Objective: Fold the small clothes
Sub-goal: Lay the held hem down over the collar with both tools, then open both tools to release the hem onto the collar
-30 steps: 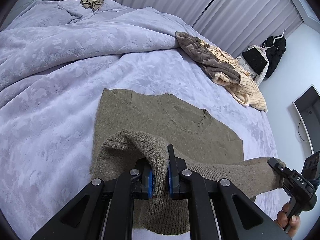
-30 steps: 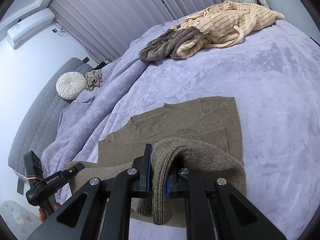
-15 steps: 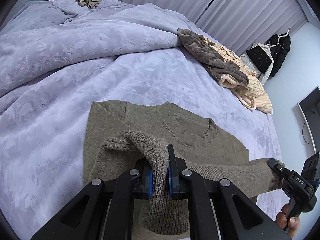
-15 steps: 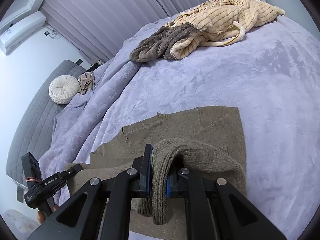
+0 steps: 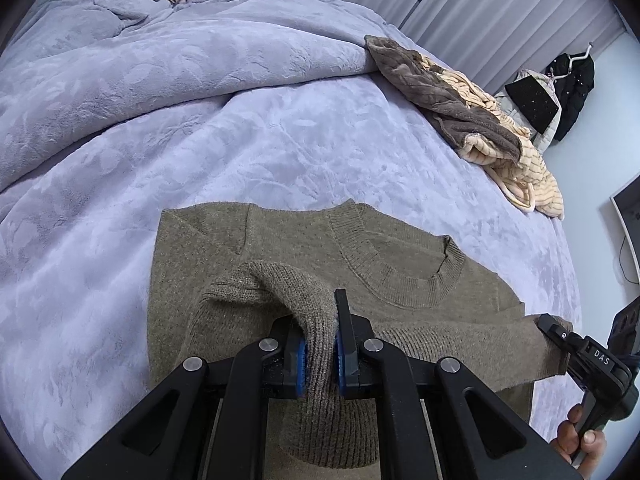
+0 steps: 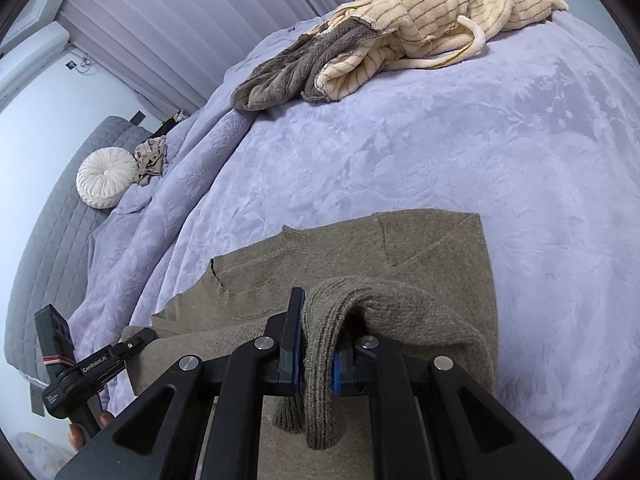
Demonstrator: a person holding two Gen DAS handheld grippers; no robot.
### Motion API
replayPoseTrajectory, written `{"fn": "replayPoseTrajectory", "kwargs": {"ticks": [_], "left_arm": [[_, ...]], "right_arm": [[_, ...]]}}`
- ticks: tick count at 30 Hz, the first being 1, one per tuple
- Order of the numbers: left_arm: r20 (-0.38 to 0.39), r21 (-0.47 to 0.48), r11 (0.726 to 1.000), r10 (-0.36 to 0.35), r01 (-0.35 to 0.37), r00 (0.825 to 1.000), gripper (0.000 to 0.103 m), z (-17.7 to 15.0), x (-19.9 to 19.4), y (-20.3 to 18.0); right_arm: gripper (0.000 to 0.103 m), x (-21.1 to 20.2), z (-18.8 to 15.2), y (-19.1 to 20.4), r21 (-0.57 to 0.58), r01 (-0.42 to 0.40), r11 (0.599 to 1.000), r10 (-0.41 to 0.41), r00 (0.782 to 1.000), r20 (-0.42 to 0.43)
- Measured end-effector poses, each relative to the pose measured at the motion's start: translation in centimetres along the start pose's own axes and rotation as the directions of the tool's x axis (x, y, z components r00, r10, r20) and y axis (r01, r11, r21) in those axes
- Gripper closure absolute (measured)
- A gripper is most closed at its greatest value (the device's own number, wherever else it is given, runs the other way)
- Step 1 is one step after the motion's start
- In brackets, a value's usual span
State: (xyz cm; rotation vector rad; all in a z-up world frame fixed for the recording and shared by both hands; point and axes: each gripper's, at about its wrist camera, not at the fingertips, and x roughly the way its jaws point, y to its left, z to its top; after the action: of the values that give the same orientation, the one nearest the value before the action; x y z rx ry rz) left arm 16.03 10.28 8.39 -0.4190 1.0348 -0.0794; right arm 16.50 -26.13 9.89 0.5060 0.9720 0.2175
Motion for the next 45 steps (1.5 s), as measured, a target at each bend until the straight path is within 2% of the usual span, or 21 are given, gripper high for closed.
{"fn": "replayPoseTrajectory", "kwargs": {"ticks": [11,20,22,23,24,25,26,27,28,29,30,34,36,38,39,40,42,43,45], "left_arm": [[-0.041,0.019,0.999,0.036,-0.035,0.998,0.091,0.1,3.3,0.2],[-0.063,0.035,0.998,0.045,-0.042,0.997,0.090,0.1,4.4,0.3],[-0.089,0.024,0.999,0.039,-0.037,0.995,0.089,0.1,4.9,0.5],[-0.104,0.013,0.999,0.033,-0.032,0.994,0.076,0.1,5.1,0.7],[-0.124,-0.007,1.000,-0.003,0.002,0.992,0.067,0.2,5.4,1.0],[-0.133,-0.025,0.999,-0.044,0.041,0.990,0.048,0.2,5.5,1.2],[-0.133,-0.047,0.996,-0.086,0.081,0.987,0.037,0.1,5.3,1.4],[-0.128,-0.054,0.995,-0.090,0.083,0.988,0.034,0.1,5.0,1.4],[-0.124,-0.053,0.996,-0.080,0.074,0.989,0.030,0.0,4.7,1.3],[-0.125,-0.047,0.996,-0.076,0.071,0.989,0.030,-0.2,4.4,1.2],[-0.131,-0.041,0.996,-0.081,0.076,0.988,0.030,-0.5,4.2,1.2],[-0.152,-0.068,0.990,-0.132,0.123,0.979,0.030,-2.0,2.9,1.9],[-0.139,-0.115,0.982,-0.166,0.151,0.976,0.029,-3.0,2.1,2.7],[-0.152,-0.152,0.971,-0.207,0.184,0.966,0.030,-3.8,2.2,3.0],[-0.168,-0.148,0.970,-0.216,0.192,0.962,0.030,-4.0,2.5,2.8],[-0.180,-0.133,0.973,-0.212,0.189,0.961,0.031,-4.1,2.8,2.3],[-0.189,-0.083,0.985,-0.168,0.154,0.968,0.059,-4.0,3.3,1.0],[-0.201,-0.073,0.986,-0.164,0.152,0.966,0.077,-3.7,3.6,0.7],[-0.205,-0.092,0.983,-0.177,0.162,0.963,0.079,-2.8,4.0,0.4]], "right_arm": [[0.091,3.0,0.3,-1.8,0.021,0.036,0.999,-0.035,0.998,-0.042],[0.091,4.0,0.3,-2.5,0.016,0.048,0.999,-0.047,0.997,-0.059],[0.087,4.3,0.4,-2.5,0.015,0.052,0.999,-0.051,0.996,-0.067],[0.087,4.4,0.5,-2.6,0.017,0.050,0.999,-0.049,0.996,-0.075],[0.087,4.5,0.5,-2.7,0.024,0.048,0.999,-0.046,0.996,-0.081],[0.085,4.6,0.5,-2.8,0.031,0.044,0.999,-0.042,0.995,-0.087],[0.083,4.6,0.6,-2.9,0.038,0.033,0.999,-0.029,0.996,-0.090],[0.074,4.4,0.5,-3.0,0.042,0.025,0.999,-0.021,0.996,-0.091],[0.059,4.3,0.5,-3.0,0.044,0.024,0.999,-0.020,0.996,-0.090],[0.052,4.0,0.3,-3.0,0.043,0.022,0.999,-0.018,0.996,-0.087],[0.044,3.7,0.2,-3.0,0.040,0.019,0.999,-0.016,0.997,-0.080],[0.044,3.0,-0.9,-2.5,0.012,0.017,1.000,-0.016,0.997,-0.081],[0.044,3.2,-1.4,-2.4,-0.001,0.018,1.000,-0.018,0.995,-0.093],[0.053,3.4,-1.8,-2.3,-0.013,0.018,1.000,-0.019,0.995,-0.099],[0.069,3.5,-2.0,-2.2,-0.020,0.016,1.000,-0.018,0.995,-0.100],[0.079,3.7,-2.1,-2.1,-0.024,0.010,1.000,-0.012,0.994,-0.110],[0.085,3.9,-2.2,-1.9,-0.026,0.004,1.000,-0.007,0.993,-0.118],[0.087,3.9,-2.2,-1.7,-0.035,0.003,0.999,-0.007,0.994,-0.113],[0.088,3.6,-2.1,-1.3,-0.045,-0.001,0.999,-0.004,0.995,-0.099]]}}
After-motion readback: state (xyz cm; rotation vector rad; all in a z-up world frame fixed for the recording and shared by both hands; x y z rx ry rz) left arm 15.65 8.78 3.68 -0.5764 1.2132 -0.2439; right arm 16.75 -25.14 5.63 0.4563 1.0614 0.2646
